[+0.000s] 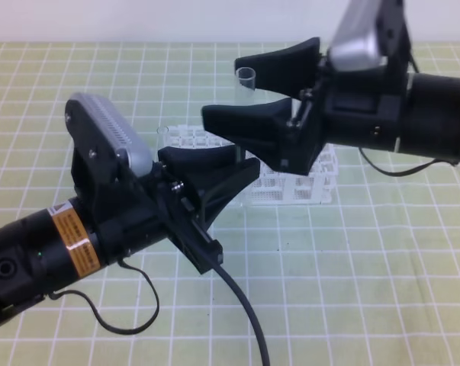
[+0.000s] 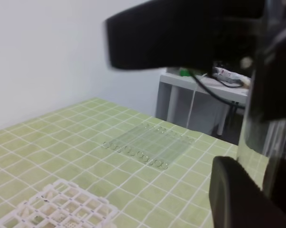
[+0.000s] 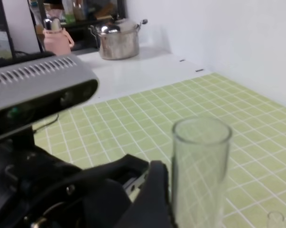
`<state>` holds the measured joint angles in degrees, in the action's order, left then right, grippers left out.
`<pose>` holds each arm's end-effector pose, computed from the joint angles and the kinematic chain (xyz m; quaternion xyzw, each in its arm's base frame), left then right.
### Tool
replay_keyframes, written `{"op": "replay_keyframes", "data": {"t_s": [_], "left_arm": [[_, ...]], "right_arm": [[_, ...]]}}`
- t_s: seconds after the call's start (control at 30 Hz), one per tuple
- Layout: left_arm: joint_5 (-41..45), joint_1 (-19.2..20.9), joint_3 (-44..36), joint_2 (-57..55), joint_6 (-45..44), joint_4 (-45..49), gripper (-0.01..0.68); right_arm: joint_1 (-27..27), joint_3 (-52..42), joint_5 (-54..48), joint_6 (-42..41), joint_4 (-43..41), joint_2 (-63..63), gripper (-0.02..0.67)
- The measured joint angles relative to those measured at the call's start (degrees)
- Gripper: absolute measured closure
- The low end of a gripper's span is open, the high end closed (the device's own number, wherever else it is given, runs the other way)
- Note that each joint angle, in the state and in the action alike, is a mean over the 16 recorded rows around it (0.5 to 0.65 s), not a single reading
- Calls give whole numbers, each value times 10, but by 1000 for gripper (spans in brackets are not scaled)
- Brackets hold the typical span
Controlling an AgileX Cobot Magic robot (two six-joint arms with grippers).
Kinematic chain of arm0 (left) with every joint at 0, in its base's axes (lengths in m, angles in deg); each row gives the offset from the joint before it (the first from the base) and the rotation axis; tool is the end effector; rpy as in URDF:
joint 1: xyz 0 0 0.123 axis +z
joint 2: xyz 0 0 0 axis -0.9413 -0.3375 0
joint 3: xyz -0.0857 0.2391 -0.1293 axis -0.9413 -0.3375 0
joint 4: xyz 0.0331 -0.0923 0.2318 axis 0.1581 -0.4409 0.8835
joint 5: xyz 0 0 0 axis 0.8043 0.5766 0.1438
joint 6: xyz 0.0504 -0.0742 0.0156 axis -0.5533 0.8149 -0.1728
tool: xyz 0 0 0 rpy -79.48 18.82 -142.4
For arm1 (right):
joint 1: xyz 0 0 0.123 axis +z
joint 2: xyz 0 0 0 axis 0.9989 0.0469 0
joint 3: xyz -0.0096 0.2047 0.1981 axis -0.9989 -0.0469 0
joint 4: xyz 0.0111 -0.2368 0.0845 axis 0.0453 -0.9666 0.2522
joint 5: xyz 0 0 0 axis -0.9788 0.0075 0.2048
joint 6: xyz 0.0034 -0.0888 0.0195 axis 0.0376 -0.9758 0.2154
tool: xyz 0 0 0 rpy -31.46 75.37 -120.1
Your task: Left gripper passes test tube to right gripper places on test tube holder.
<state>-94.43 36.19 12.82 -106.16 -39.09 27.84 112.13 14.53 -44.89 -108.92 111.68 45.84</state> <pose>0.1851 -0.1770 0.2917 0.3519 0.6120 -0.3791 0.5983 0.2521 0.1891 0.3498 -0.4071 0.6119 0.4142 0.5370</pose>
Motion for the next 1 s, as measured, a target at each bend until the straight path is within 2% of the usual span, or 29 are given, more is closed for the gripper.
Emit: {"op": "replay_keyframes", "data": {"t_s": [0.4,1.0], "left_arm": [[-2,0,1,1,-5,-33,669],[-6,0,1,1,-19,-70,669]], "right_arm": [[15,18,19,-2,-1,9,55],[14,36,22,0,-1,15,71]]}}
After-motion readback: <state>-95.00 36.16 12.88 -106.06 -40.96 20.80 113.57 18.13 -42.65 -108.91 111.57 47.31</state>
